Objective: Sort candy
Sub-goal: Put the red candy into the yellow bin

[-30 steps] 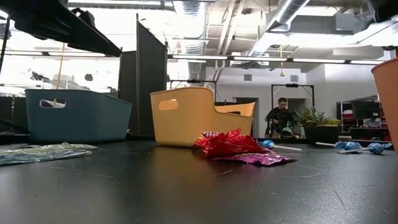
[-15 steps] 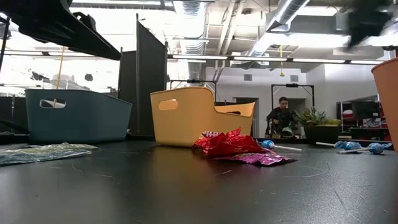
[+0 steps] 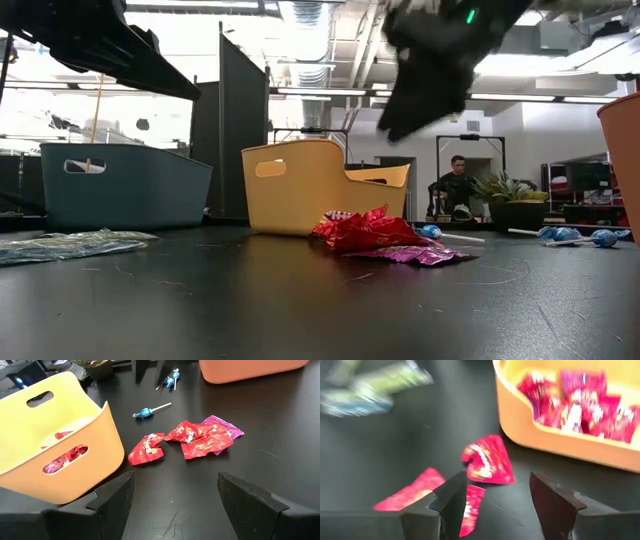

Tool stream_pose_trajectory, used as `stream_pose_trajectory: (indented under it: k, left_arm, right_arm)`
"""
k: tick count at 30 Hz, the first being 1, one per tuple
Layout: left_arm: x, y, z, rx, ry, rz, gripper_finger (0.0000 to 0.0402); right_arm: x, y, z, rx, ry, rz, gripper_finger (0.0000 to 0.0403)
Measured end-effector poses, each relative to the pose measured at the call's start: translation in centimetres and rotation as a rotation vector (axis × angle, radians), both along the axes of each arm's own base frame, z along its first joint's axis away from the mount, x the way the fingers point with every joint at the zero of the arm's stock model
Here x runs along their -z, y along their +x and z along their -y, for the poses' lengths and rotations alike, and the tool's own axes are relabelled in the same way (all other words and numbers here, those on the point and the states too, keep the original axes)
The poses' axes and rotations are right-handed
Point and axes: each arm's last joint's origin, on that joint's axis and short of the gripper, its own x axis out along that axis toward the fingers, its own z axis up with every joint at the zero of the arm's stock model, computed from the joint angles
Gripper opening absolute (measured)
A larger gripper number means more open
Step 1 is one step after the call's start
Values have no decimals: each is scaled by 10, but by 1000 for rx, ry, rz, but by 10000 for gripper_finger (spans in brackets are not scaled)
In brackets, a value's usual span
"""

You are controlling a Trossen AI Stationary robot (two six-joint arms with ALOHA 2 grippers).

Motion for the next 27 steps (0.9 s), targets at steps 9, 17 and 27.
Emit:
stream_pose_trajectory:
  k: [9, 17, 27]
  left_arm:
    - [0, 0, 0, 3, 8, -4, 281]
    - [0, 0, 0, 3, 9, -5, 281]
    - [1, -1, 0, 2, 13, -10, 281]
  right_arm:
    - [66, 40, 5, 33, 65, -18, 206]
    - [90, 53, 21, 117, 94, 7, 192]
    - [83, 52, 9, 55, 79, 27, 20]
